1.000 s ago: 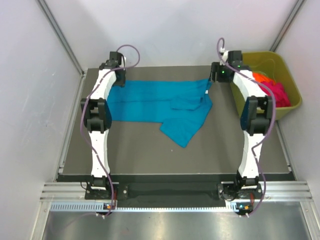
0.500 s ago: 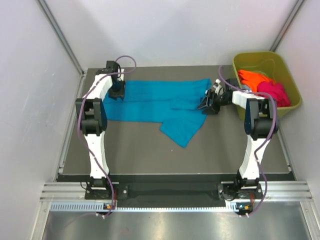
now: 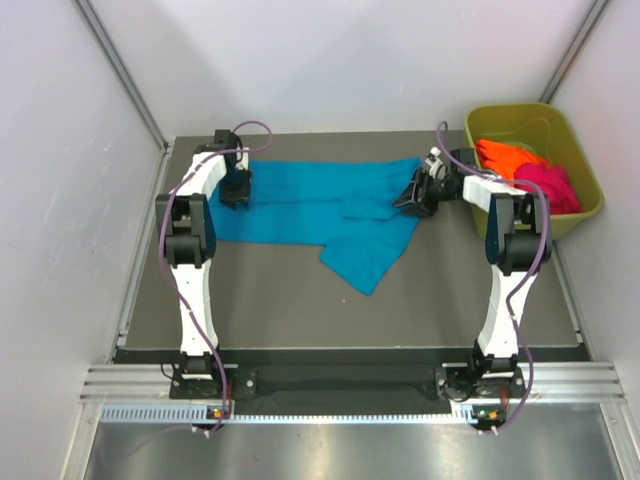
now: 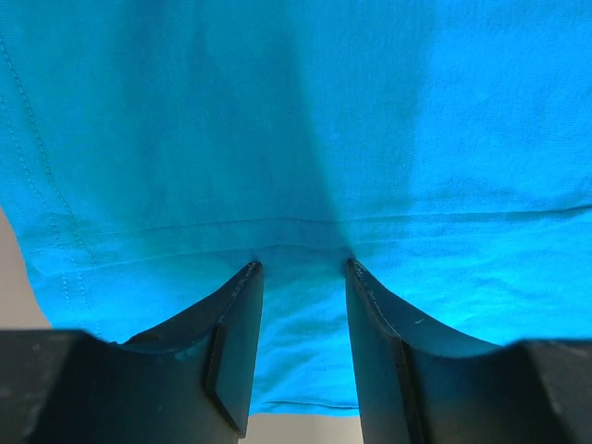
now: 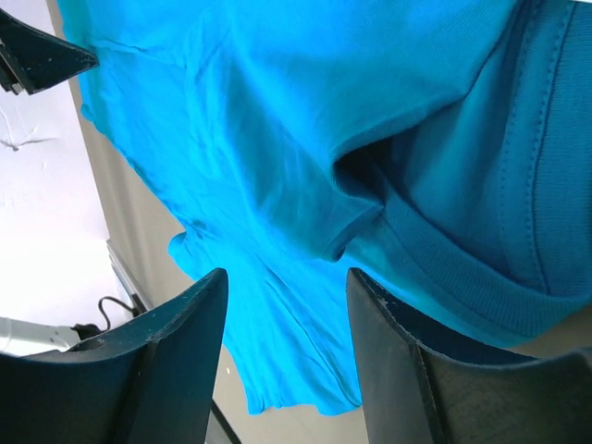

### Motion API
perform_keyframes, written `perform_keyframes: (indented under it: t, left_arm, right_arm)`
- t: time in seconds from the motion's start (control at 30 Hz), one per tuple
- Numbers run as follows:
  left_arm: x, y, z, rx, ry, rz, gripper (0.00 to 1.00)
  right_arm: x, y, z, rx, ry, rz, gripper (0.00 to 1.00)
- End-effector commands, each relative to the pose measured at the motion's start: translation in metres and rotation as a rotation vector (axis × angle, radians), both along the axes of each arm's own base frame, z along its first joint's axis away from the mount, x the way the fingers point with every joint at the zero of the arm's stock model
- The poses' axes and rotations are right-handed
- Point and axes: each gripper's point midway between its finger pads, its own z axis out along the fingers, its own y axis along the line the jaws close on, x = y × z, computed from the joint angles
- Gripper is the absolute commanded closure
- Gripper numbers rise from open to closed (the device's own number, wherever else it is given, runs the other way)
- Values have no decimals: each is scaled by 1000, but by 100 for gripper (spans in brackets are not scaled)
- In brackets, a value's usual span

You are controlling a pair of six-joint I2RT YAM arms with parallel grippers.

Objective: Fold and stack the t-shirts
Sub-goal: Fold the tshirt

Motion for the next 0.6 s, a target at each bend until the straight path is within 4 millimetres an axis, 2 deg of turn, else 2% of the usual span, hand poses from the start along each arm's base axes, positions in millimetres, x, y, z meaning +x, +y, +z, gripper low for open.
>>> perform_keyframes:
  t: [0.0, 0.27, 0.43, 0.57]
  left_arm:
    - [5, -3, 1, -14, -8, 4, 54]
    - [0, 0, -1, 2, 4, 5, 54]
    - [-3, 1, -4, 3, 16, 7, 54]
    - [-1, 0, -3, -5, 9, 6, 54]
  right_arm:
    - [13, 8, 0, 9, -42, 13, 46]
    - [26, 25, -14, -3, -61, 54, 46]
    - [28, 43, -5, 23, -78, 84, 46]
    - [17, 47, 5, 40, -66, 86, 46]
